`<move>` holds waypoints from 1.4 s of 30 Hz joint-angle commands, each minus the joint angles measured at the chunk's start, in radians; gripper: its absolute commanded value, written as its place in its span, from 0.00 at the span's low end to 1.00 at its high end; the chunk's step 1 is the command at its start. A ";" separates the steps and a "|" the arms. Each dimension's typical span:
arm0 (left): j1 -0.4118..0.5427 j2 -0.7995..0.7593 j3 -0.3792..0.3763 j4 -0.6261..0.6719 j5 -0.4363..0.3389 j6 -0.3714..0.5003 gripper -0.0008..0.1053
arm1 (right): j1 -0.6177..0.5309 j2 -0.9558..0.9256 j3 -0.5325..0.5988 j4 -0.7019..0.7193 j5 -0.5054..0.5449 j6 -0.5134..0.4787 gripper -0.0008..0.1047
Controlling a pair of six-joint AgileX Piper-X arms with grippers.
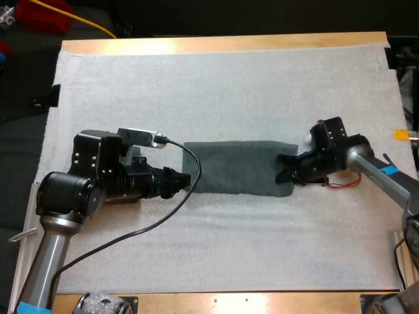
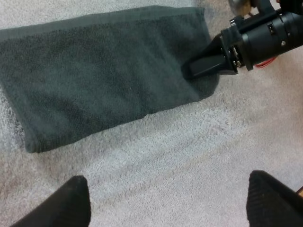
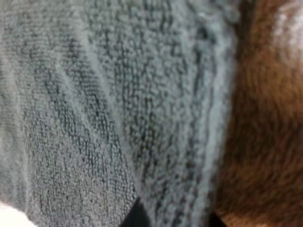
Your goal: Pick towel from pile, fold and stack
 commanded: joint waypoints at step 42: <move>-0.004 -0.004 -0.005 0.007 -0.102 0.002 0.63 | 0.173 -0.201 -0.203 0.448 0.412 -0.154 0.03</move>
